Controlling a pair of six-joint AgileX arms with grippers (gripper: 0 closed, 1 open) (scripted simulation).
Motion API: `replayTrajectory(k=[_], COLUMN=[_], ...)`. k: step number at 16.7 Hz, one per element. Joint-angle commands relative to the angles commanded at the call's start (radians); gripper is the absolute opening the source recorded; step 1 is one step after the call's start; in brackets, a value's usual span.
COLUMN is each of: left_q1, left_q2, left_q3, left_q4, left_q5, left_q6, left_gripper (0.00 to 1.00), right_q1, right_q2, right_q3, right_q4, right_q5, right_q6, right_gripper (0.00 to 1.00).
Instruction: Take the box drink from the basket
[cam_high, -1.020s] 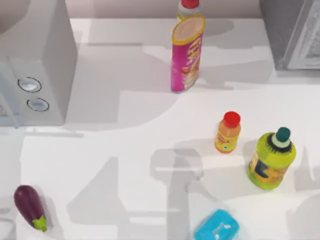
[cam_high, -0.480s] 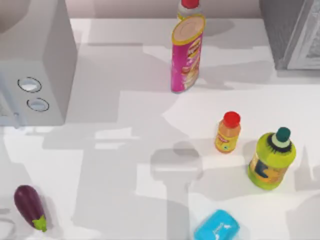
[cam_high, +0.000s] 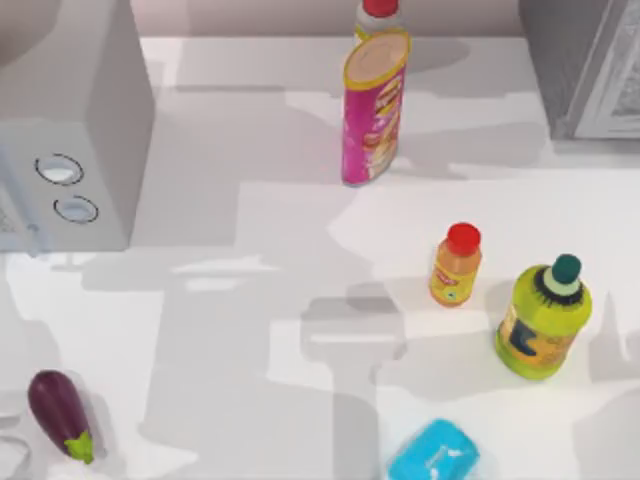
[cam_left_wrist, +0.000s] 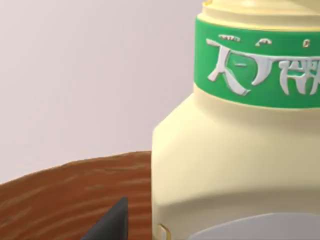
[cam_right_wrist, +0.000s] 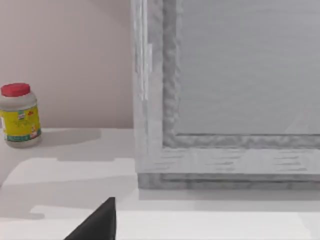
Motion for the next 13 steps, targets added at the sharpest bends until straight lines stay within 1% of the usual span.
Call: replayTrajectory(k=[9, 13], left_q1=[-0.044, -0.049], left_q2=[0.163, 0.180], left_q3=[0.151, 0.168], left_q4=[0.004, 0.004], left_q5=[-0.041, -0.046], left_q6=[-0.002, -0.002], left_gripper=[1.00, 1.00], right_q1=[0.000, 0.000], right_q2=[0.000, 0.000], right_q3=[0.000, 0.000], right_q4=[0.000, 0.000], right_q5=[0.000, 0.000], right_q6=[0.000, 0.000], right_gripper=[1.00, 1.00])
